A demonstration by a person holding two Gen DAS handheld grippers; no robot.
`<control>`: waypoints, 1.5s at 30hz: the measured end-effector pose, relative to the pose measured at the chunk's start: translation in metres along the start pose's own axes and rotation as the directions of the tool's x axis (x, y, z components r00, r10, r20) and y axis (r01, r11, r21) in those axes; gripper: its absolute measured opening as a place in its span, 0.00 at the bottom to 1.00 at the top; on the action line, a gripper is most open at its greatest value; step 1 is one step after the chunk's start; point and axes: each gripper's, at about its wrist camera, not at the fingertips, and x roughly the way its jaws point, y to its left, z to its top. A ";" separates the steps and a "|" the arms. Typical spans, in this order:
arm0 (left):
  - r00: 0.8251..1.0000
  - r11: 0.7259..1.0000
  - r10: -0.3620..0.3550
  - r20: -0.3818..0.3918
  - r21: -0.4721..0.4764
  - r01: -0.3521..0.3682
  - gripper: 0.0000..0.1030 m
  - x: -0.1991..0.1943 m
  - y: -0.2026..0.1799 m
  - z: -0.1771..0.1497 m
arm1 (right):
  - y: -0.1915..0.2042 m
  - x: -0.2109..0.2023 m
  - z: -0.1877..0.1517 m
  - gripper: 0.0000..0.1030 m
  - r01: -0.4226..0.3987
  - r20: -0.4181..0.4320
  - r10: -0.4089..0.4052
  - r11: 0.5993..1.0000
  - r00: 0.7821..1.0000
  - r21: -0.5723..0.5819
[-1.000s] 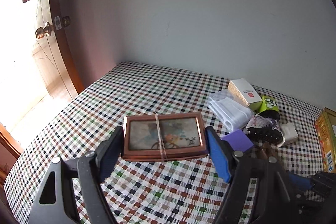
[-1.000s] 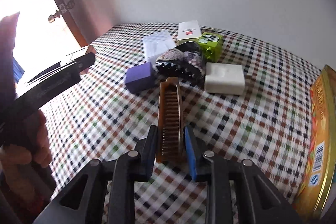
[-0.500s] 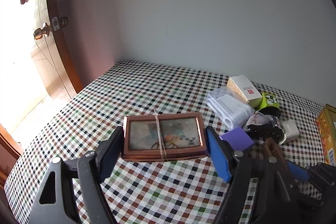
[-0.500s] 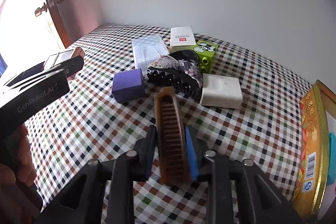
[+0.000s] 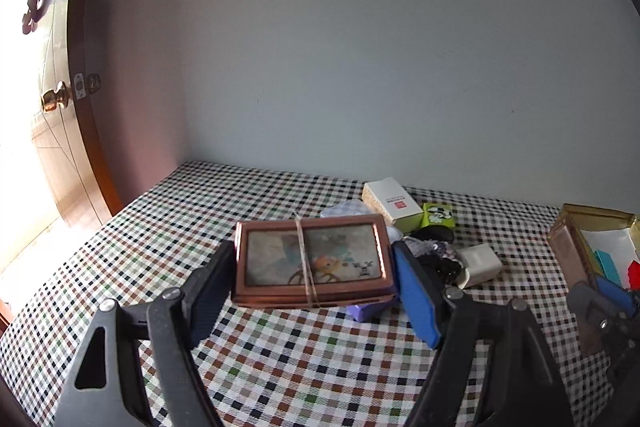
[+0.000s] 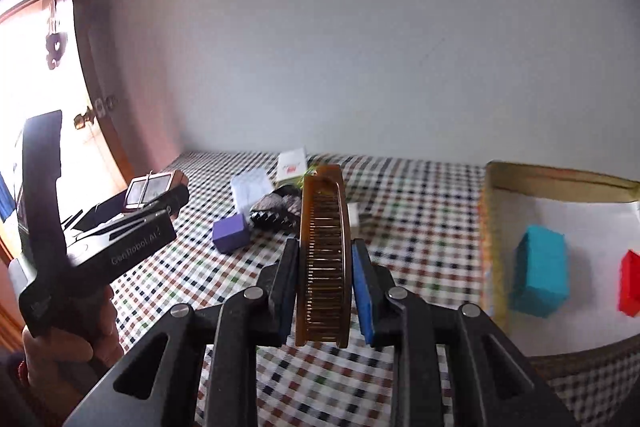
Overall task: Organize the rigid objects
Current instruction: 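Carry the framed picture and comb over the tin and lower them inside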
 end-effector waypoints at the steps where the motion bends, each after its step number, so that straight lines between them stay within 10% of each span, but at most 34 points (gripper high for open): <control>1: 1.000 1.000 -0.009 0.009 -0.003 0.009 0.75 -0.003 -0.002 0.000 | -0.002 -0.004 0.000 0.27 0.009 0.016 -0.009 1.000 1.000 0.002; 45: 0.998 0.996 -0.061 0.002 0.069 0.061 0.75 -0.032 -0.104 -0.016 | -0.065 -0.067 -0.003 0.27 0.256 0.215 -0.245 0.967 0.945 -0.020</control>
